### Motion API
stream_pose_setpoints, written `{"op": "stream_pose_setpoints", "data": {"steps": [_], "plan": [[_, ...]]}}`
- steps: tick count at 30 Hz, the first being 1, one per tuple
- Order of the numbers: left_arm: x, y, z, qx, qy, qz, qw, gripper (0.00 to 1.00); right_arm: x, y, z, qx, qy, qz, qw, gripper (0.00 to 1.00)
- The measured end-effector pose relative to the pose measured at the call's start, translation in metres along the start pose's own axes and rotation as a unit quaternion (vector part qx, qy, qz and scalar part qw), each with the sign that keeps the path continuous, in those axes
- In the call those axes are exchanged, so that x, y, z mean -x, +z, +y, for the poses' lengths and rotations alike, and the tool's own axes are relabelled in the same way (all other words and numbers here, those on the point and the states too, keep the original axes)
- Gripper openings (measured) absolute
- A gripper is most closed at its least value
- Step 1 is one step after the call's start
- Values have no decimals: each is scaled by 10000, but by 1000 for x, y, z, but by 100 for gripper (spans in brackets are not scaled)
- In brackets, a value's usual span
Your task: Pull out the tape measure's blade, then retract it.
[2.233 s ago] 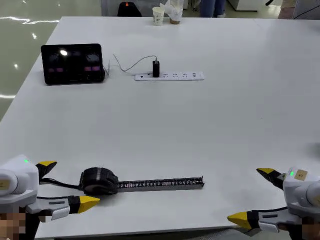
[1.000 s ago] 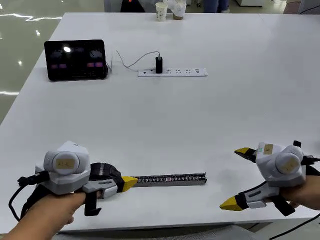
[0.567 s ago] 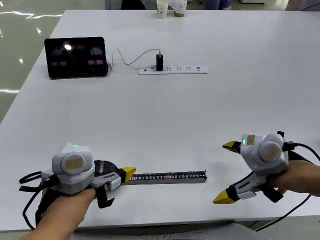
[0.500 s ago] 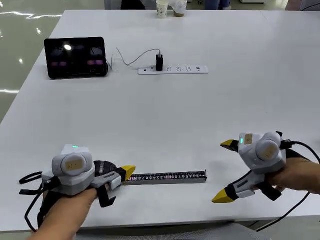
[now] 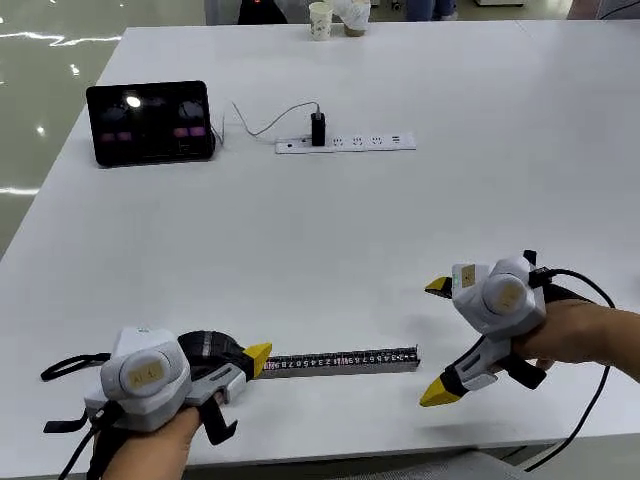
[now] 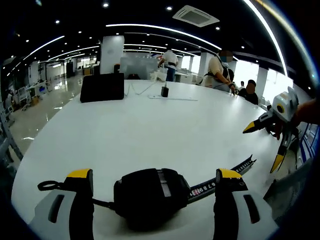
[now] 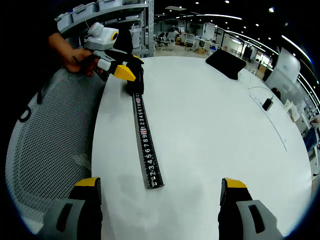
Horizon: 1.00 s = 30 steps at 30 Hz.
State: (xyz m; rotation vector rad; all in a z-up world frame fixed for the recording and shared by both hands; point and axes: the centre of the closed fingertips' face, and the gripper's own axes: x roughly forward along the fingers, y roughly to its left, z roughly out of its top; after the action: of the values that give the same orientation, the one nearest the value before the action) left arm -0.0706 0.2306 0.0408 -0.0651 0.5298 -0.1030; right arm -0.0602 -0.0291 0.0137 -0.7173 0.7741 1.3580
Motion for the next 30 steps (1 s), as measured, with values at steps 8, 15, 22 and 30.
{"op": "stream_pose_setpoints", "data": {"steps": [8,15,22,30], "plan": [[-5,-7,7,50,43,67,10000,99,-9,-8,2,231,151,189,9994,91],[-8,-9,4,-138,25,109,9998,99,-13,-8,3,319,256,209,9989,63],[-7,-7,7,-114,45,49,9999,99,-17,-11,14,377,486,364,9974,41],[-7,-6,7,-88,39,27,10000,99,-20,-12,13,542,476,488,9962,21]]}}
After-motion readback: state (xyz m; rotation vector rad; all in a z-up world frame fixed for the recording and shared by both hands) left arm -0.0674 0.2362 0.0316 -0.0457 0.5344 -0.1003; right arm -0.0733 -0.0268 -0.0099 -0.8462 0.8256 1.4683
